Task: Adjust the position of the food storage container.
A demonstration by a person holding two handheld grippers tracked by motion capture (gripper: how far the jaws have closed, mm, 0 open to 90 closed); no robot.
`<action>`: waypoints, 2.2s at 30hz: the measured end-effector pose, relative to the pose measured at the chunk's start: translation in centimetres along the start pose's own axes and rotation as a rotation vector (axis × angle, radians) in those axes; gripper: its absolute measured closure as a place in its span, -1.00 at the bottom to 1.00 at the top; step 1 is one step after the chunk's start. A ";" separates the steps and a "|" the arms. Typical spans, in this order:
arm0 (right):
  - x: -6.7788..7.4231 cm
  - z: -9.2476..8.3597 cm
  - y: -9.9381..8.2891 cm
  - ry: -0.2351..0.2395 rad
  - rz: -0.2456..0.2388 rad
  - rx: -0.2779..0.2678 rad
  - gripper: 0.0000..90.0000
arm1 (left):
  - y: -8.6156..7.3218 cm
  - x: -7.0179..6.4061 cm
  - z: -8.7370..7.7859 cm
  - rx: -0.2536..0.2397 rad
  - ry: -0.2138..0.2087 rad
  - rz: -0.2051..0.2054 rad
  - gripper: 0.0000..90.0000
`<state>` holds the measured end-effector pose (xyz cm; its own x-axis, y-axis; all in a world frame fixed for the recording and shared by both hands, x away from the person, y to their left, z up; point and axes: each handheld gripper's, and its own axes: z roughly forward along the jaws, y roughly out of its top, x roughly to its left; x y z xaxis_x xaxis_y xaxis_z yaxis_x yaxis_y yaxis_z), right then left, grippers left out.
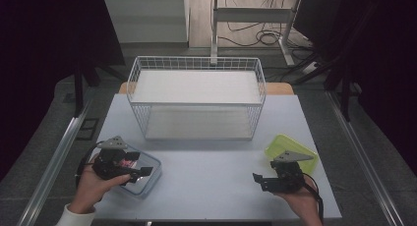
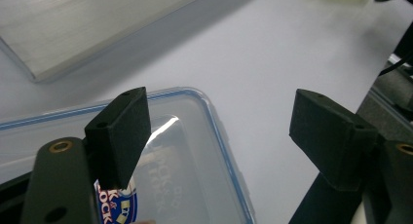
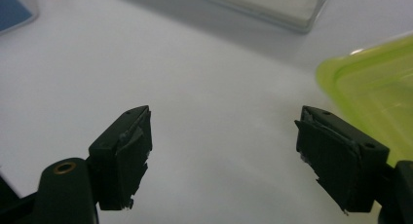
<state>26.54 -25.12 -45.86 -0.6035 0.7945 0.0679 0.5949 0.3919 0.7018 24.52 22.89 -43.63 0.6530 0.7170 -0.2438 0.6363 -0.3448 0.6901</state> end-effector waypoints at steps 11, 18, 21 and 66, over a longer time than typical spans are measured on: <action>-0.2 -0.6 -0.2 0.025 -0.024 -0.038 -0.56 | -0.2 0.2 -1.0 -0.026 0.013 -0.018 -0.04; -0.1 0.0 -0.2 0.055 -0.043 -0.018 -0.56 | 0.0 0.0 -2.6 -0.020 0.023 0.004 0.95; 0.0 0.4 -0.3 0.043 -0.049 -0.004 -0.56 | 0.0 0.3 -2.6 0.000 0.035 0.005 0.99; 0.1 0.8 -1.0 0.023 -0.058 0.027 -0.55 | -7.9 -1.5 1.1 0.315 0.027 0.076 1.00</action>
<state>26.29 -25.04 -47.13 -0.6491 0.7594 0.0442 0.5728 0.4497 0.6853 18.95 23.84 -49.49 0.6950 0.6964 -0.1791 0.6848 -0.5651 0.4600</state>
